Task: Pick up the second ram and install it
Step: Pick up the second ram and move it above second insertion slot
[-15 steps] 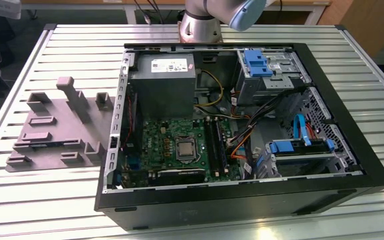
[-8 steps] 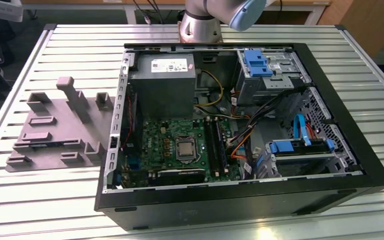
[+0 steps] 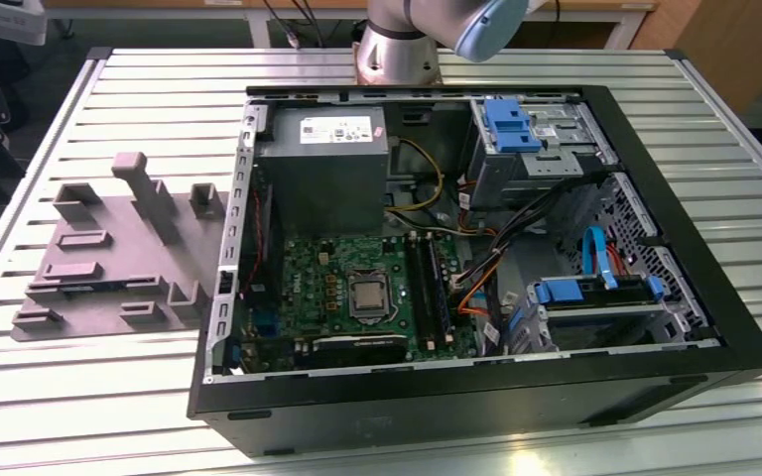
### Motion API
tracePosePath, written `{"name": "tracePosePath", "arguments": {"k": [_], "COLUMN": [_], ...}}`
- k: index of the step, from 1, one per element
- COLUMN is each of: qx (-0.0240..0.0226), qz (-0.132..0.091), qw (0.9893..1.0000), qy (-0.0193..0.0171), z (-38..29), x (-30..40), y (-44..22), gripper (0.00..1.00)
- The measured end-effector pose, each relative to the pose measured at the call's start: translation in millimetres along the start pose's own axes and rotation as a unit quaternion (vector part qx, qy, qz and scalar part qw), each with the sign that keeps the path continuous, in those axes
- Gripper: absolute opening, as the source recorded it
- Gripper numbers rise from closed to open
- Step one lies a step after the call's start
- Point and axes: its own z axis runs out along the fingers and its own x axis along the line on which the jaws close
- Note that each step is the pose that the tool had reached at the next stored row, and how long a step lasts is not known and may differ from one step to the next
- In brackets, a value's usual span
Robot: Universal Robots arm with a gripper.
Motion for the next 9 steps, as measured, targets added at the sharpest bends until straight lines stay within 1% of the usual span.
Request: {"name": "tracePosePath", "arguments": {"k": [9], "qx": [0.0], "qz": [0.0], "qw": [1.0], "qy": [0.0], "z": [0.3], "x": [0.0], "y": [0.0], "gripper": [0.38]}}
